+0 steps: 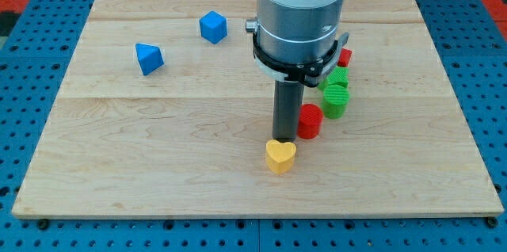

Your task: Push the red circle to the bottom of the green circle

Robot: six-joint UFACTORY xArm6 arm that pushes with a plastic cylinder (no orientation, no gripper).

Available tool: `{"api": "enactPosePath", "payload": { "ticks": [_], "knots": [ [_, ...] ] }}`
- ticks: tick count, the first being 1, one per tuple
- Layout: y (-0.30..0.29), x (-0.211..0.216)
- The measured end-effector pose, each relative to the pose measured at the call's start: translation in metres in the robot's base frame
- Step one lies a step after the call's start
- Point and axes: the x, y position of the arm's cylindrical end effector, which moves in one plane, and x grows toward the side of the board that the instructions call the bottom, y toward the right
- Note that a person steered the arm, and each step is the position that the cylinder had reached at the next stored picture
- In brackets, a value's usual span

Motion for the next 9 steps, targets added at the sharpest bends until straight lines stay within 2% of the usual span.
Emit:
{"api": "enactPosePath", "payload": {
  "ticks": [1, 2, 4, 7, 9],
  "knots": [
    [0.000, -0.003],
    [-0.056, -0.022],
    [-0.001, -0.028],
    [0.031, -0.024],
    [0.031, -0.022]
  ]
}}
